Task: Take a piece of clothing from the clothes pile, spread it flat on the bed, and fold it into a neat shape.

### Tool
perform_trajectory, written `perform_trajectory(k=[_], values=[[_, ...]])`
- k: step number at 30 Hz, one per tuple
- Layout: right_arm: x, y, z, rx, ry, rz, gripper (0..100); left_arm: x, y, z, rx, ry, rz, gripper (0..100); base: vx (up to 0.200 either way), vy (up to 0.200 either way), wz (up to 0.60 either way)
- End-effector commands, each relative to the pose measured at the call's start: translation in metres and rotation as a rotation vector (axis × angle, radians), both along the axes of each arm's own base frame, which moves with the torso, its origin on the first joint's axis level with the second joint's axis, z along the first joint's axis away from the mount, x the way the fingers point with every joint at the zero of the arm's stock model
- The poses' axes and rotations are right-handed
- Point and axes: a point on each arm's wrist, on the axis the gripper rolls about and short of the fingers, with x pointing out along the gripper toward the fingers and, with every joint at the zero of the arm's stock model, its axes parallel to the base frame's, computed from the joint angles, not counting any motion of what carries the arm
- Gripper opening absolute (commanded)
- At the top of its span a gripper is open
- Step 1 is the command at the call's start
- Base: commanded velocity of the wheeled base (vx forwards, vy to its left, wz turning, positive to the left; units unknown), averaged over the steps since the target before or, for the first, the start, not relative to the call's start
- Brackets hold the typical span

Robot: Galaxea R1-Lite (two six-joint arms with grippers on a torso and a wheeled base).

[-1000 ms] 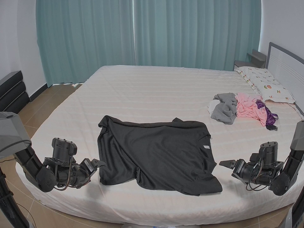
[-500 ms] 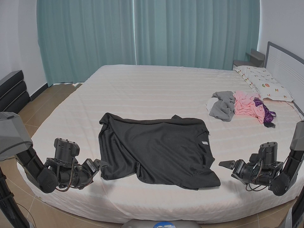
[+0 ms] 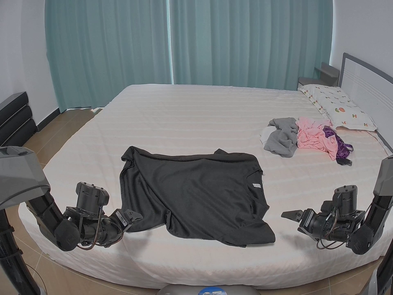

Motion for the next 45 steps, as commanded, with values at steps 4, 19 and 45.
perform_trajectory(k=[4, 19, 45], values=[[0.0, 0.002, -0.003, -0.001, 0.014, 0.009, 100, 0.009, -0.005, -0.018, 0.058, 0.033, 0.029, 100, 0.0, 0.0, 0.0], [0.001, 0.002, -0.009, -0.002, 0.016, 0.009, 100, 0.03, -0.013, -0.039, 0.129, 0.033, 0.071, 100, 0.0, 0.0, 0.0], [-0.001, 0.008, -0.012, -0.002, 0.016, 0.036, 100, 0.027, 0.018, -0.023, 0.208, 0.004, 0.184, 0, 0.0, 0.0, 0.0]])
